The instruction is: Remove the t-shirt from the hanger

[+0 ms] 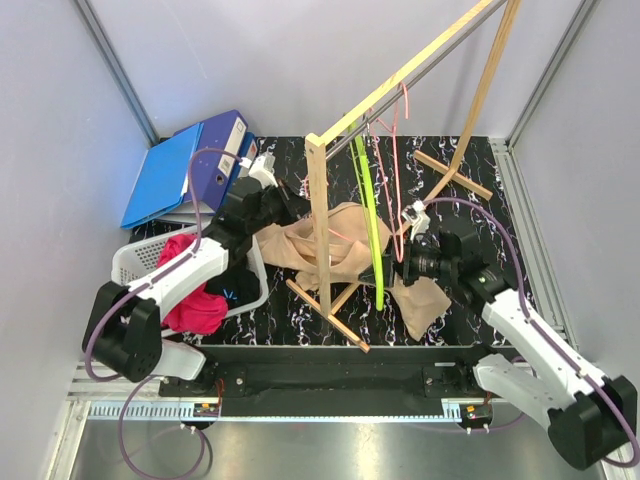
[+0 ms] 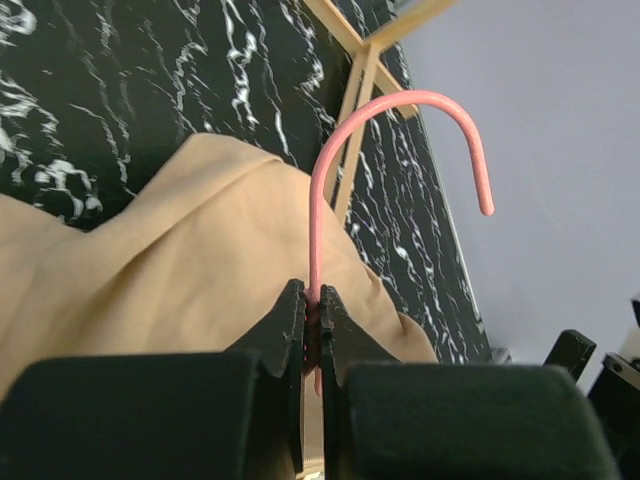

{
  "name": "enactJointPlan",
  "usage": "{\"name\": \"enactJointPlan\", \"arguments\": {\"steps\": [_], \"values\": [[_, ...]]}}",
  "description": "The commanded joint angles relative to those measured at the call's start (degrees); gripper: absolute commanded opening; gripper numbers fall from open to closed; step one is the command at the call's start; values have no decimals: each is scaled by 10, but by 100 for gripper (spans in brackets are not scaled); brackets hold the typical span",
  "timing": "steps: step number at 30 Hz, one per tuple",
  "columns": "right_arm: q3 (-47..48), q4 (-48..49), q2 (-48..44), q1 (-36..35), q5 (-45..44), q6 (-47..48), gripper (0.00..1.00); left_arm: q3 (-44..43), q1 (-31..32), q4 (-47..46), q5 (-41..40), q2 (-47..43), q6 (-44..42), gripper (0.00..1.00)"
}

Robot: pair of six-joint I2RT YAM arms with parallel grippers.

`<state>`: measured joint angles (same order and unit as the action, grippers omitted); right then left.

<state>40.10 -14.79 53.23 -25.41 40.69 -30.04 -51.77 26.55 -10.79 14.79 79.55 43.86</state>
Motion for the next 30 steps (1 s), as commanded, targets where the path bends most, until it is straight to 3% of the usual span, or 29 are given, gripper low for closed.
{"name": "enactJointPlan", "arguments": {"steps": [1, 5, 9, 12, 14, 17, 26, 30], "values": [[-50, -15, -78, -4, -120, -30, 91, -54, -3, 45, -68, -48, -24, 0], [-76, -29, -135, -4, -178, -41, 87, -56, -3, 52, -63, -55, -28, 0], [-84, -38, -183, -4, -203, -56, 75, -57, -3, 57, -64, -55, -27, 0], [-94, -40, -208, -3, -224, -71, 45, -56, -3, 56, -63, -54, -25, 0], [-99, -40, -217, -4, -235, -86, 15, -55, -3, 49, -63, -51, -18, 0], [-99, -46, -231, -4, -242, -99, 0, -59, -4, 50, -74, -47, -11, 0], [-60, -145, -358, -4, -394, -102, 0, -49, -55, 16, -146, -43, 83, 0], [-54, -192, -414, -4, -455, -107, 0, -51, -85, -10, -137, -43, 117, 0]]}}
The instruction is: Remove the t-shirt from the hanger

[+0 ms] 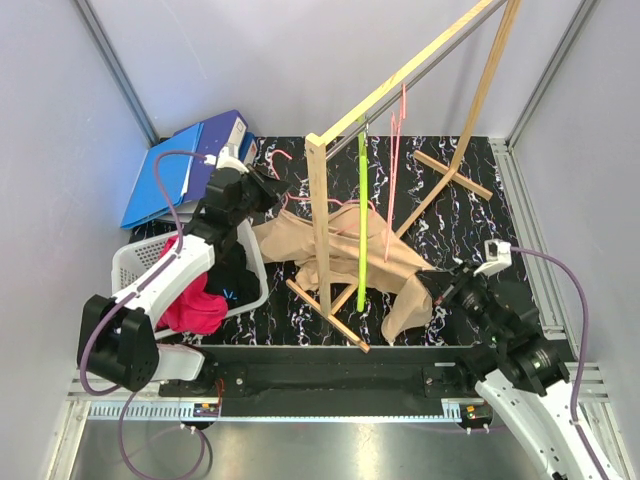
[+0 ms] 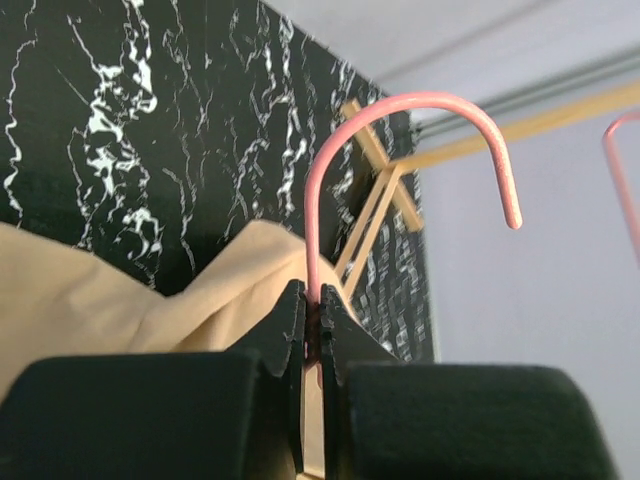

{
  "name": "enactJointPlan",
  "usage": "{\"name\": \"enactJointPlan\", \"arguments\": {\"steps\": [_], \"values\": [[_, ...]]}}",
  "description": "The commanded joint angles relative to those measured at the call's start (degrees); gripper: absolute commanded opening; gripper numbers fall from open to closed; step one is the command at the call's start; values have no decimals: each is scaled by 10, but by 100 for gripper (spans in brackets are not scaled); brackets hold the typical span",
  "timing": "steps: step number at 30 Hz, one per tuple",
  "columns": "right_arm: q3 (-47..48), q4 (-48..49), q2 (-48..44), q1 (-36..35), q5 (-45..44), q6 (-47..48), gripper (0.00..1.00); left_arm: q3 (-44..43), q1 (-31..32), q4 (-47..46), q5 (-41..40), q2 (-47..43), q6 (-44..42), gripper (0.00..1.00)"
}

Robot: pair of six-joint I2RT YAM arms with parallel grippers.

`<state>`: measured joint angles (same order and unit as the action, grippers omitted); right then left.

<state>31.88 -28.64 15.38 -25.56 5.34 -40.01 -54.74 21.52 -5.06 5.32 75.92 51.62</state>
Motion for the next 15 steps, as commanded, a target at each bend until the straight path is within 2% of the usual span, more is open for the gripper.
{"name": "enactJointPlan", "arguments": {"steps": [1, 5, 7, 10, 11, 13, 14, 15], "values": [[27, -55, -36, -3, -99, -9, 0, -23, -39, -81, -35, -5, 50, 0], [23, -41, 16, -3, -54, 13, 0, -54, -44, -80, 13, 10, 48, 0], [28, -17, 47, -3, 7, 29, 0, -60, -39, -80, 51, 17, 43, 0], [49, 6, 119, -3, 73, 64, 9, -58, -20, -73, 62, 27, 25, 0], [56, 8, 151, -3, 84, 74, 24, -56, -6, -67, 57, 29, 17, 0], [77, 9, 174, -2, 114, 82, 47, -56, 8, -51, 42, 32, -9, 0], [82, 7, 185, -3, 120, 87, 67, -56, 20, -43, 36, 32, -19, 0], [90, 5, 185, -2, 123, 87, 76, -56, 26, -36, 18, 34, -27, 0]]}}
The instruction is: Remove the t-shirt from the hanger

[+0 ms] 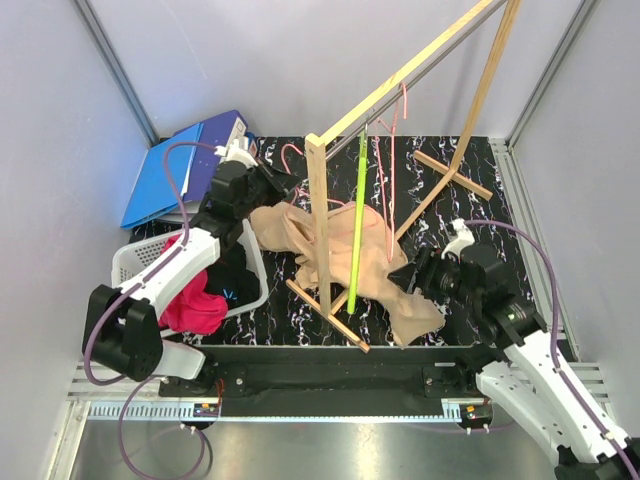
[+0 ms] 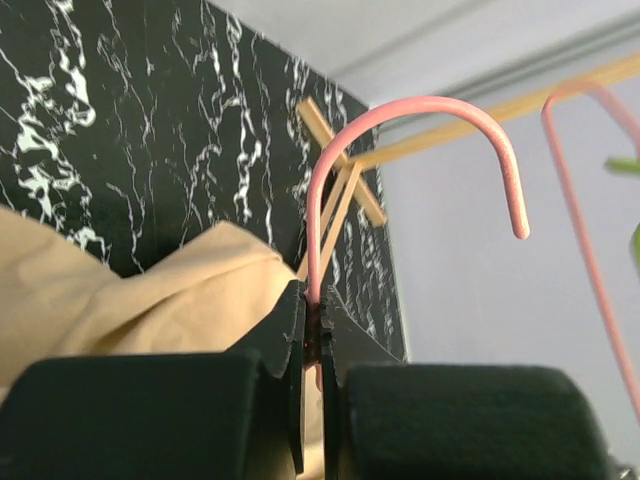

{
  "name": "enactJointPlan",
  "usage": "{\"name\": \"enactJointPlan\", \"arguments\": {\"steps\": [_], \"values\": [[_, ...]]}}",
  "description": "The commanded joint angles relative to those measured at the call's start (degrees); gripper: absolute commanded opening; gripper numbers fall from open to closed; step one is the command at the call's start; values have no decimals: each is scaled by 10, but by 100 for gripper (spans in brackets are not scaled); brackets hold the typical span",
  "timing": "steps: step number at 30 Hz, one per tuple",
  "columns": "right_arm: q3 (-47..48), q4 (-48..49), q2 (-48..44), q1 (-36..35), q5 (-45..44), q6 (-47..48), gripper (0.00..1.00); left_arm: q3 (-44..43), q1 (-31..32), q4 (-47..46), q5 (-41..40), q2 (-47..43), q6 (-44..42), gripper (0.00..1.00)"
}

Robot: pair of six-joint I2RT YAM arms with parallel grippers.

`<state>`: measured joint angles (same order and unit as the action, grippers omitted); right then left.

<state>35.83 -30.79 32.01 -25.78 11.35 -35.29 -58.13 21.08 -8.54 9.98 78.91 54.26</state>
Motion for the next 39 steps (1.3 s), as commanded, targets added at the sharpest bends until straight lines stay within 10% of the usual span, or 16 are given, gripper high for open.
{"name": "enactJointPlan", "arguments": {"steps": [1, 6, 20, 25, 30, 32, 39], "values": [[50, 27, 14, 0, 63, 39, 82, -23, 43, 17, -37, 4, -75, 0], [37, 36, -26, -1, 73, 37, 95, -31, 80, 56, -85, 15, -122, 0], [20, 84, -22, -1, 120, 16, 75, -73, 170, 84, -105, 38, -156, 0], [-1, 107, -15, -1, 131, -4, 52, -76, 186, 80, -83, 42, -134, 0], [-20, 120, -34, -1, 105, -29, 0, -80, 198, 75, -73, 50, -123, 0], [-16, 103, -45, -1, 90, -38, 0, -81, 198, 68, -59, 54, -122, 0], [20, 19, -74, 0, -45, -53, 0, -74, 170, 84, -42, 22, -130, 53]]}}
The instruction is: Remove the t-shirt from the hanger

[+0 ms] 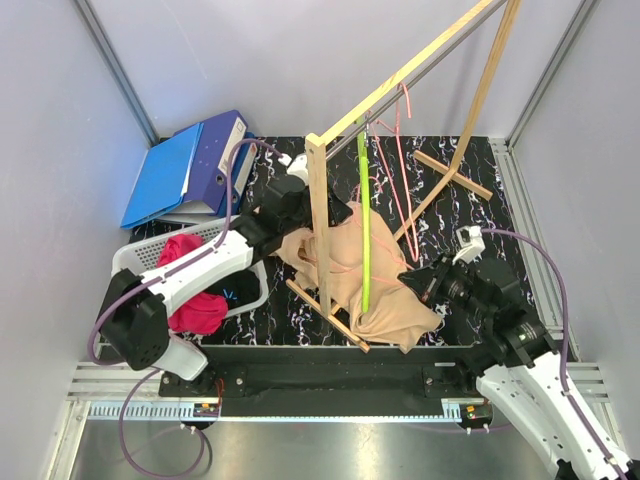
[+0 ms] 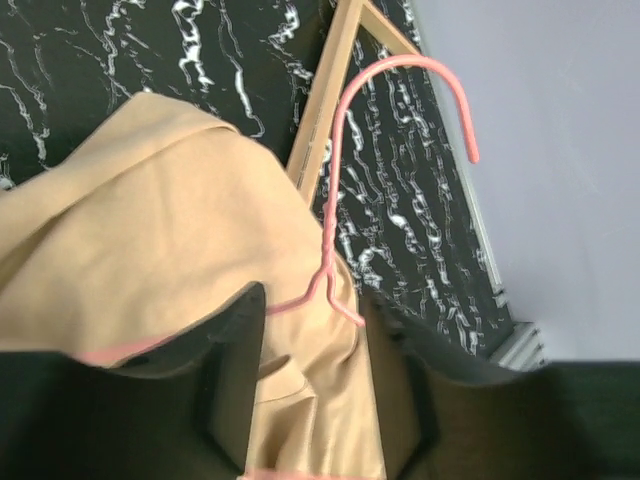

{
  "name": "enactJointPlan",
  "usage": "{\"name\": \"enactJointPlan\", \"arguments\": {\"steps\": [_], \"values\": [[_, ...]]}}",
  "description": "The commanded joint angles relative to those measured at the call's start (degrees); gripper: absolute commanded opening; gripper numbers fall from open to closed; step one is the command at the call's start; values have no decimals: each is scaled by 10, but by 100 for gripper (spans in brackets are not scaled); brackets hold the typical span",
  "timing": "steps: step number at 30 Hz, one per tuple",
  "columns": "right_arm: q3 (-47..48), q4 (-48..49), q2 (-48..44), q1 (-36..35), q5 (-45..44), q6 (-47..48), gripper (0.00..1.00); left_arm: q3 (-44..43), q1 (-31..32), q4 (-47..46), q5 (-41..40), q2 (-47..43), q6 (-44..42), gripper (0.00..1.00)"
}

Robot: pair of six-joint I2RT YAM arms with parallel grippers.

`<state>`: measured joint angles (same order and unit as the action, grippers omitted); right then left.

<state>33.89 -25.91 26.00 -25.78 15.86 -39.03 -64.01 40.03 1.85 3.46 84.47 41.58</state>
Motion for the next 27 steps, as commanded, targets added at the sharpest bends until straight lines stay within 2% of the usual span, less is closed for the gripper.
{"name": "enactJointPlan", "arguments": {"steps": [1, 9, 18, 23, 27], "values": [[45, -40, -11, 0, -103, -17, 0, -9, -27, -19, 26, -42, -1, 59], [167, -144, 33, 0, -248, 30, 0, 77, -94, 21, 53, -175, -9, 67], [292, -161, 145, 1, -342, 98, 0, 120, -100, 53, 54, -242, -27, 70], [382, -151, 210, 42, -333, 153, 0, 131, -100, 57, 59, -253, -30, 71], [452, -136, 283, 115, -255, 178, 0, 143, -100, 47, 73, -262, -26, 71]]}}
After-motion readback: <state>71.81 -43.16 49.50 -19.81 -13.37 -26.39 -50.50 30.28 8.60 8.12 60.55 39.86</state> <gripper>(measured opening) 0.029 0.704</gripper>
